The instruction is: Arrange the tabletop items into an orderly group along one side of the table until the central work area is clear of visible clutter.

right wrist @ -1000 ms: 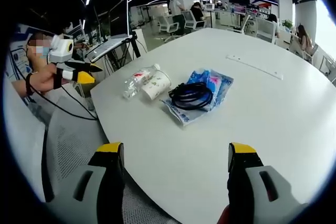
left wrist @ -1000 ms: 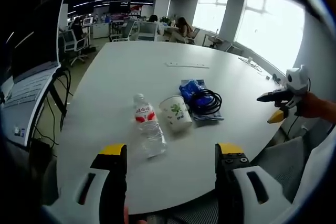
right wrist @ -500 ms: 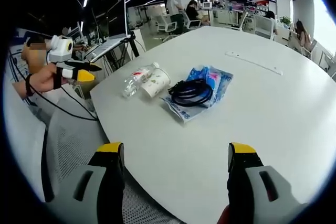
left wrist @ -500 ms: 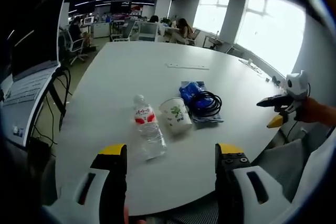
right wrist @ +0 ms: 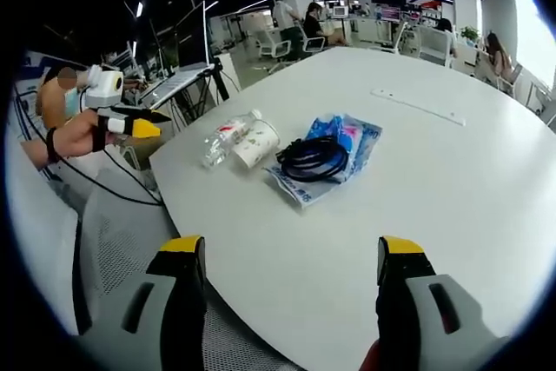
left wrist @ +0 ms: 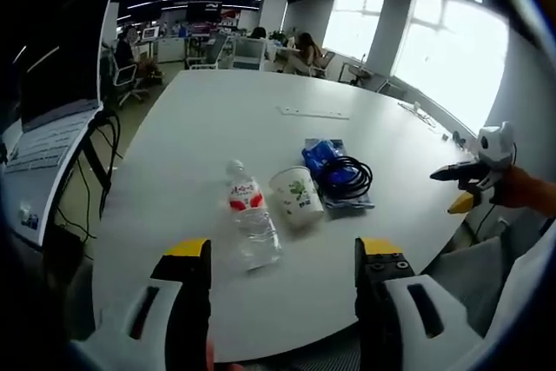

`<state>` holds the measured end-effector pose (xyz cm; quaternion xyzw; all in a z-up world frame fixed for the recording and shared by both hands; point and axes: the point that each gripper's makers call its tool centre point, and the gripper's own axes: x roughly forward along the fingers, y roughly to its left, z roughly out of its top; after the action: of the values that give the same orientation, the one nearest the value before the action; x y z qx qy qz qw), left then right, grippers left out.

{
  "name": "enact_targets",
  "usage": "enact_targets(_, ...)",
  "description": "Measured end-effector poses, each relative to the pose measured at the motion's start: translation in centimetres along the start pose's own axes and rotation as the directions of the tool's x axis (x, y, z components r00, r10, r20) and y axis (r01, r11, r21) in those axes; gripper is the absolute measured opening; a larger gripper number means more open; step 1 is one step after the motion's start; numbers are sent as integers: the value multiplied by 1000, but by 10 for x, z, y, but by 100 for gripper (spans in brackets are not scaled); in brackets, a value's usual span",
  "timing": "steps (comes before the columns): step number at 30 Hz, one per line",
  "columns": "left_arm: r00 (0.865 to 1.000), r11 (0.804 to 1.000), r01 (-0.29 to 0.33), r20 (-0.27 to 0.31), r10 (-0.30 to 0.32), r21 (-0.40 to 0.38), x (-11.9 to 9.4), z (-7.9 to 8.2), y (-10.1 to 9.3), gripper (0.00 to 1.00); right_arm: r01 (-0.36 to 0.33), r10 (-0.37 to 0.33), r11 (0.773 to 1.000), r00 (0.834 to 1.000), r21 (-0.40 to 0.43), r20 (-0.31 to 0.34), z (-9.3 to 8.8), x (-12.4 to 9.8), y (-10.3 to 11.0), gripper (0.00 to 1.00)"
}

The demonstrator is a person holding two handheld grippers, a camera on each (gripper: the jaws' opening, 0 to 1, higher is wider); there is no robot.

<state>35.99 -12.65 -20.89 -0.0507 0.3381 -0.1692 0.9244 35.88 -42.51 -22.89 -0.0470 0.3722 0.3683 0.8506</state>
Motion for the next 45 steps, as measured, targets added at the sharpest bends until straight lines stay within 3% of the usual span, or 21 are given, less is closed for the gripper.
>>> enact_targets(18, 1000, 1000, -11, -29, 10, -14, 18, 7, 18, 65, 12, -12, 1000, 1000, 22, 2, -2, -5, -4, 80)
enact_targets(45, 995, 1000, -2, -98, 2, 5, 67, 19, 38, 63, 30, -29, 999, 999, 20, -33, -13, -8, -5, 80)
